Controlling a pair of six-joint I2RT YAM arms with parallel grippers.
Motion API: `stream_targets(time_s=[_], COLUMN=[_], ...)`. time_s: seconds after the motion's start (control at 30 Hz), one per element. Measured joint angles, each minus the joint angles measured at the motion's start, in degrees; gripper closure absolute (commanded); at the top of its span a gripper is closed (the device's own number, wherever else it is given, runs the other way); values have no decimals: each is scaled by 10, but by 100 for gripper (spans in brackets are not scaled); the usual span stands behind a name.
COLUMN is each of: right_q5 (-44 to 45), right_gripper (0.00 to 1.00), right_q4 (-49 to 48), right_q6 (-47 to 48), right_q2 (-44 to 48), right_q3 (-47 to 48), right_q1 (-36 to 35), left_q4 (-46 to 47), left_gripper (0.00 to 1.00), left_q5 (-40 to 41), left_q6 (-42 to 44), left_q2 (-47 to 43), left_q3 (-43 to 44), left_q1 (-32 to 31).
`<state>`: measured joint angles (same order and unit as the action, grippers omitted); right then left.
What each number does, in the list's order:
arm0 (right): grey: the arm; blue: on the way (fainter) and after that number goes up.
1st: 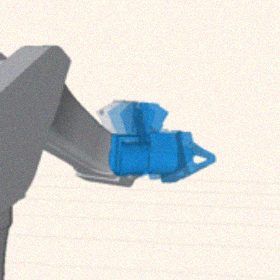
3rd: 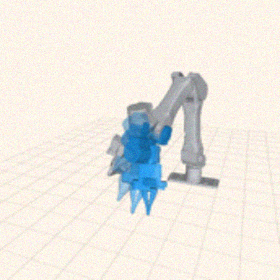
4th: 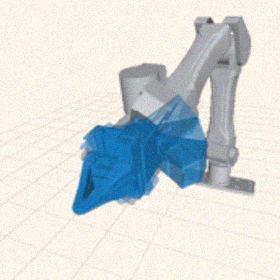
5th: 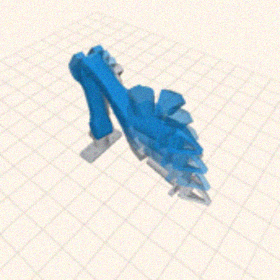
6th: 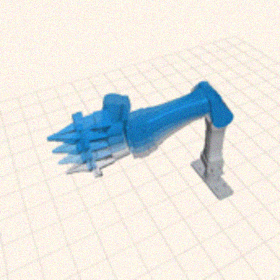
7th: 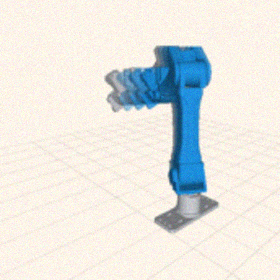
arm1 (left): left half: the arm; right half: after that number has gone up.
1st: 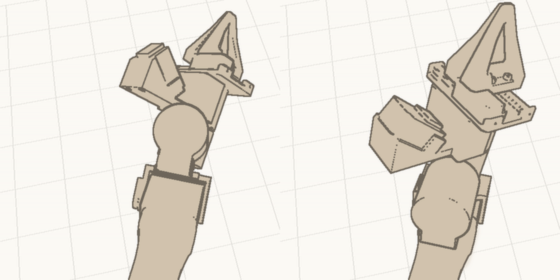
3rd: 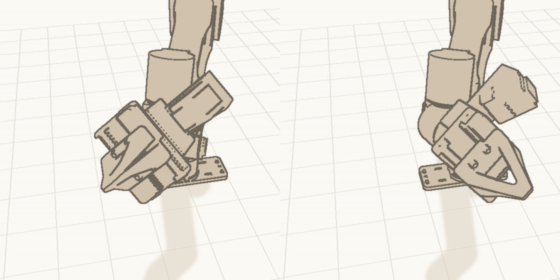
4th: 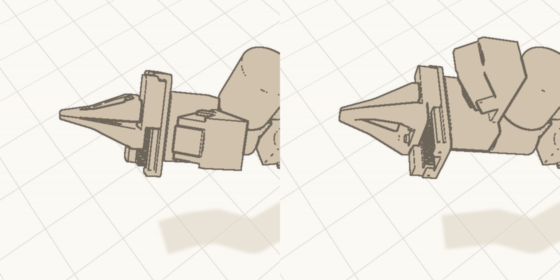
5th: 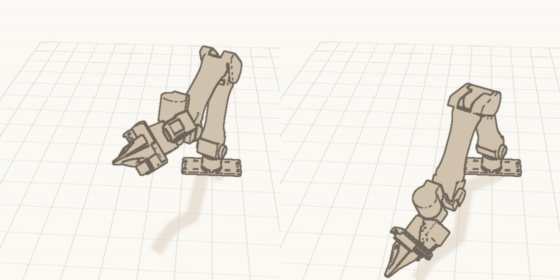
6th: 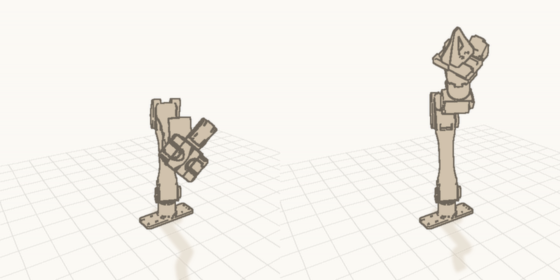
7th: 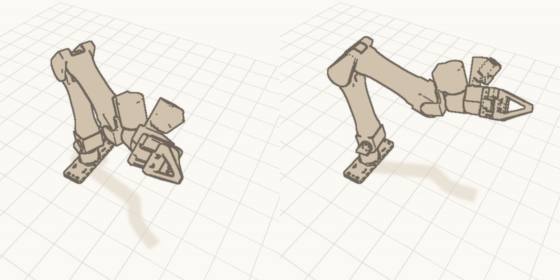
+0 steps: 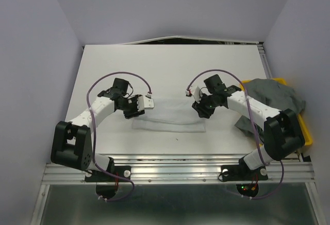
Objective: Fold and stack the skirts
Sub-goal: Fold the skirt
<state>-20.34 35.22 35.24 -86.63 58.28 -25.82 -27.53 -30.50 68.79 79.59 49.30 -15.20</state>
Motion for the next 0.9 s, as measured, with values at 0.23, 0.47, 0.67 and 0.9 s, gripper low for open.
stream_targets(time_s=[0.23, 0.47, 0.67, 0.9], right_q5=[25, 52, 64, 69], right_gripper=[55, 56, 66, 87], right_q4=[-10, -38, -51, -62], right_q6=[10, 25, 30, 35], right_q2=[0, -8, -18, -18], right_q3=[-31, -64, -67, -67], right_q1=[-28, -35, -38, -43], left_q4=[12, 22, 25, 18], left_gripper=[48, 48, 49, 50], left_q5=[21, 32, 43, 44], left_q6=[14, 28, 42, 53], left_q2=[30, 47, 63, 62], left_q3=[0, 0, -2, -3], left_q1=[-7, -18, -27, -28])
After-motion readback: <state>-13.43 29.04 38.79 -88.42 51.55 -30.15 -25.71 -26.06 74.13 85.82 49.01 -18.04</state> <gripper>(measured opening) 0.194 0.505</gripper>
